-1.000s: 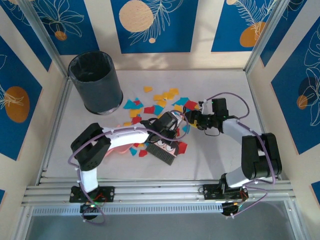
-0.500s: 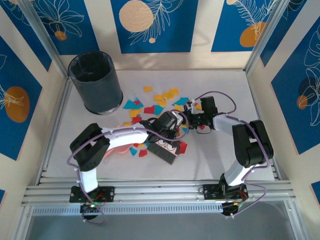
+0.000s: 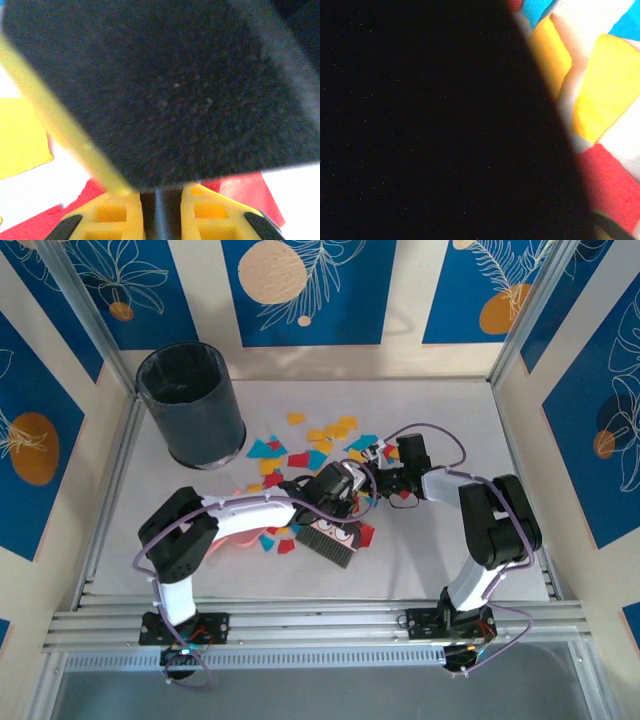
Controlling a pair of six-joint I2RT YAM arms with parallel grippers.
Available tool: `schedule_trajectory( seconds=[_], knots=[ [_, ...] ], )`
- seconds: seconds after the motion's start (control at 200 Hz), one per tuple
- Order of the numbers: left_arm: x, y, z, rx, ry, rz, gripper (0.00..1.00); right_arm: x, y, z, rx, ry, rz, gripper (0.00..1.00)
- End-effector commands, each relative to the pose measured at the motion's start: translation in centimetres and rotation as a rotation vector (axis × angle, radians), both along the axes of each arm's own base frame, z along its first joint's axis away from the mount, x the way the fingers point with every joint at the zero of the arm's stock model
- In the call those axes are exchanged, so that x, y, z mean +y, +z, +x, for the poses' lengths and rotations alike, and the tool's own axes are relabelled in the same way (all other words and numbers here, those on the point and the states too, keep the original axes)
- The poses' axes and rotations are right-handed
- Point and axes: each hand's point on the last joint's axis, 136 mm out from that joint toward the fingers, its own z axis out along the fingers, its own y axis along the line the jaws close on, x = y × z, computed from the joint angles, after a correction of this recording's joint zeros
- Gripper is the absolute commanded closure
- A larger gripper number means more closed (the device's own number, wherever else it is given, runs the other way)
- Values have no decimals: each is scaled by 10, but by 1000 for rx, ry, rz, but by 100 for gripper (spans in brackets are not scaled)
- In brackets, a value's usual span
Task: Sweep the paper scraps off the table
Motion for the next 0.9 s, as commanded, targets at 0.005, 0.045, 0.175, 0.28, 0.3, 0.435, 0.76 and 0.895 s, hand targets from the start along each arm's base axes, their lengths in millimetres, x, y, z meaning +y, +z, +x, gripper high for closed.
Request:
schedule_trajectory(
  seconds=[0.005, 0.045, 0.175, 0.28, 0.3, 0.435, 0.76, 0.895],
  knots=[
    [-4, 18, 2, -28, -7, -47, 85, 8, 12, -4, -18, 43, 44, 78],
    [-4, 19, 2, -27, -10, -50, 83, 7, 13, -3, -23, 35, 42, 82],
    [-4, 25, -4, -24, -37, -61, 71, -1, 21, 4, -62, -17, 40, 89],
    [2, 37, -9, -33, -56, -64, 60, -12, 30, 10, -90, -68, 27, 95],
    [5, 39, -10, -34, -55, -61, 58, -15, 32, 11, -95, -81, 21, 97],
    [29, 45, -17, -33, -43, -17, 49, -35, 44, 18, -114, -151, 6, 100],
    [131, 21, -45, 80, 60, 216, 40, -92, 69, 29, -121, -319, -22, 100],
    [169, 8, -49, 121, 165, 277, 40, -109, 80, 28, -135, -376, -36, 100]
  ],
)
